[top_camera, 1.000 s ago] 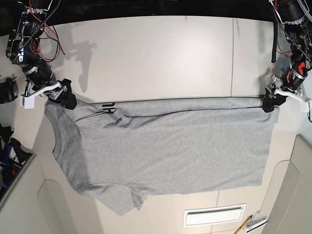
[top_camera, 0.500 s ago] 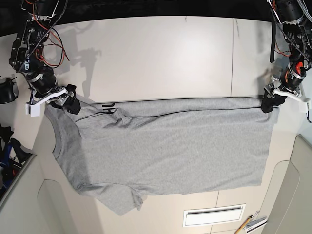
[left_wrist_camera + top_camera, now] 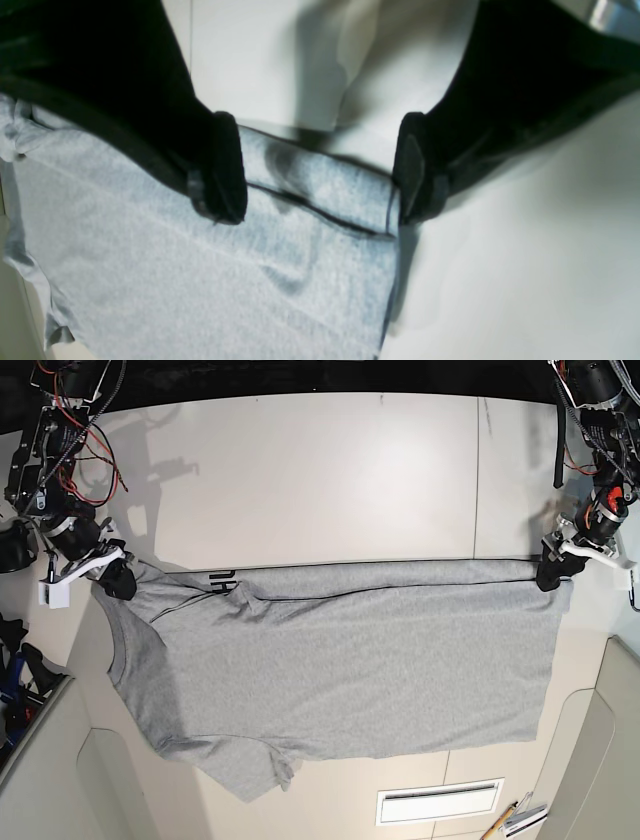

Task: Fold the T-shirt properly
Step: 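Regrasp the shirt edge with the right gripper near the collar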

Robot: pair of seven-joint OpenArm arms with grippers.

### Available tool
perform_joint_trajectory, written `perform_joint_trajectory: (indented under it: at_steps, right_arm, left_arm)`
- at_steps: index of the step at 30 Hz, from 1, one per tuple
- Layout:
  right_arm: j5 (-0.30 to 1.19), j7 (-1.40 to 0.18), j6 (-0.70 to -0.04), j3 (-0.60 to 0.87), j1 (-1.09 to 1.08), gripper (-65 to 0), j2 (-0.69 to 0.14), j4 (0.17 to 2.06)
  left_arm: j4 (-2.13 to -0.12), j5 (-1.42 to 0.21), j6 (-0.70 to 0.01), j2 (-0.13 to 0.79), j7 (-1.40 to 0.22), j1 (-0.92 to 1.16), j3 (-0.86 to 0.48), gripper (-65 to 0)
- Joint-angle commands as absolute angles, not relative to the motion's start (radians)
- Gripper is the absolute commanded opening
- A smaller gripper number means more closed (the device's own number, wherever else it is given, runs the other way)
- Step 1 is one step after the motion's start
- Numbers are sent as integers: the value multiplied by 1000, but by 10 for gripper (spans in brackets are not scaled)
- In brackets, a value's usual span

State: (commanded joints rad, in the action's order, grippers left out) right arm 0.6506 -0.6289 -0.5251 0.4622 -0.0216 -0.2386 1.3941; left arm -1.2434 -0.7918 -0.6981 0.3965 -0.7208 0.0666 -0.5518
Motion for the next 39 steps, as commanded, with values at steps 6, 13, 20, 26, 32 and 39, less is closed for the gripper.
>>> perform_joint_trajectory:
  at_steps: [6,13,20,26,32,39]
  right_arm:
    - [588,-625,-525,414,-78,-650,-275,1394]
    - [435,-598,-520,223,-161,-650,-314,1394]
    - [326,-548,-494,170,-208,-562,-317,1387]
    - [295,-494,-480,170,-207,-337,-331,1351]
    - [369,-586,-336,283,-210,-338,-333,1396]
    - [632,-833,-472,465,-147,-338,-338,1459]
  left_arm:
    - [-1243,-784,-698,397,-721,67,-552,-171]
    - [-1243,-783,-698,397,-721,67,-552,-171]
    - [-1243,-780,-698,397,-722,67,-552,-171]
    - [-1243,-780,-698,396,-722,67,-552,-171]
    - [-1243,-771,-698,396,-723,70,-552,-171]
    - [-1243,-763,-698,396,-721,69,-552,-171]
